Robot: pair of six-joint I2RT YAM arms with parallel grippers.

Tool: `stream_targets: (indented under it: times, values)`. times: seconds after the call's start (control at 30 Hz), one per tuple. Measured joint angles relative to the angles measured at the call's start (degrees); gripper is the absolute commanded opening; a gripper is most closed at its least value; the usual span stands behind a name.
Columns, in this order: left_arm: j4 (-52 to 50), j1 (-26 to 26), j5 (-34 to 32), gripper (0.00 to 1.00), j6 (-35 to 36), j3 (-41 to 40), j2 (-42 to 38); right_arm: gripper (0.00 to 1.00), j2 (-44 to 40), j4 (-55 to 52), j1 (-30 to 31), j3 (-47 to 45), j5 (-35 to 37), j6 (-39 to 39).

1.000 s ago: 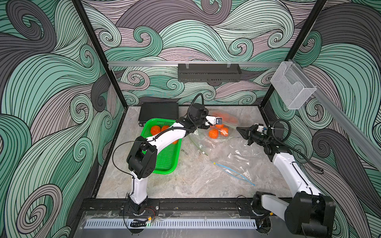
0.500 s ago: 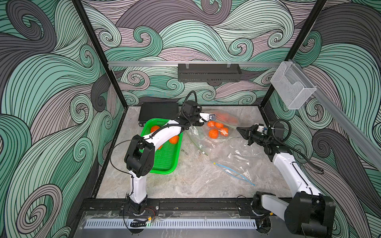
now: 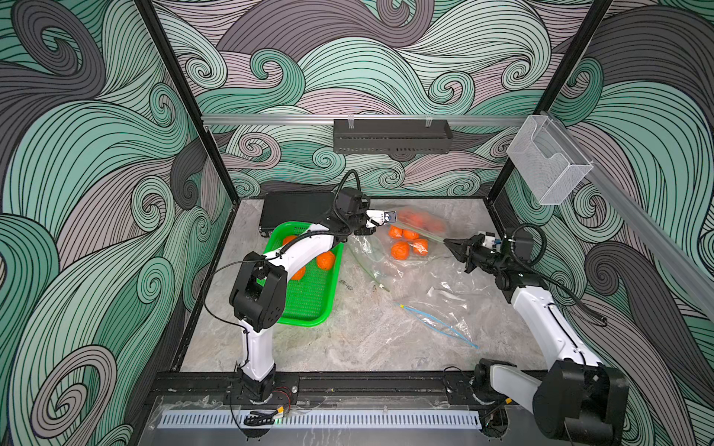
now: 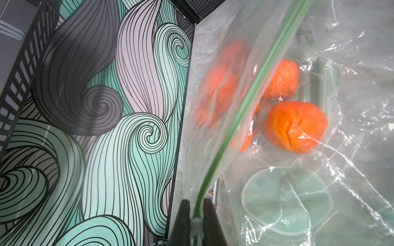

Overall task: Open the zip-top bag and take out the orange
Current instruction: Unzip the zipper on the zipper food storage bag.

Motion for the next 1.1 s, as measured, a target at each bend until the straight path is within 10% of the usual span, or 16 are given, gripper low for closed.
stream_targets:
  times: [0.13, 0.23, 0.37, 0.8, 1.1]
  values:
    - [1.4, 0.0, 1.7, 0.0, -2.6, 0.0, 0.0, 0.05, 0.0, -0.1, -0.4, 0.0, 0.2, -0.4]
    - [3.6, -0.3, 3.3, 0.0, -6.2, 0.1, 0.0, 0.49, -0.2, -0.1, -0.6, 0.3, 0.9, -1.3]
    - [5.5, -1.7, 4.1, 0.0, -9.9, 3.0, 0.8, 0.63, -2.8, -0.8, -0.9, 1.3, 3.8, -4.8]
    - [8.2, -9.8, 4.8, 0.0, -19.1, 35.3, 14.6, 0.63, -21.1, -11.0, -1.2, -2.2, 21.1, -18.7]
    - [3.3, -10.2, 5.5, 0.0, -21.9, 40.0, 13.8, 0.63, -22.1, -11.8, -0.9, -2.1, 19.4, -21.1]
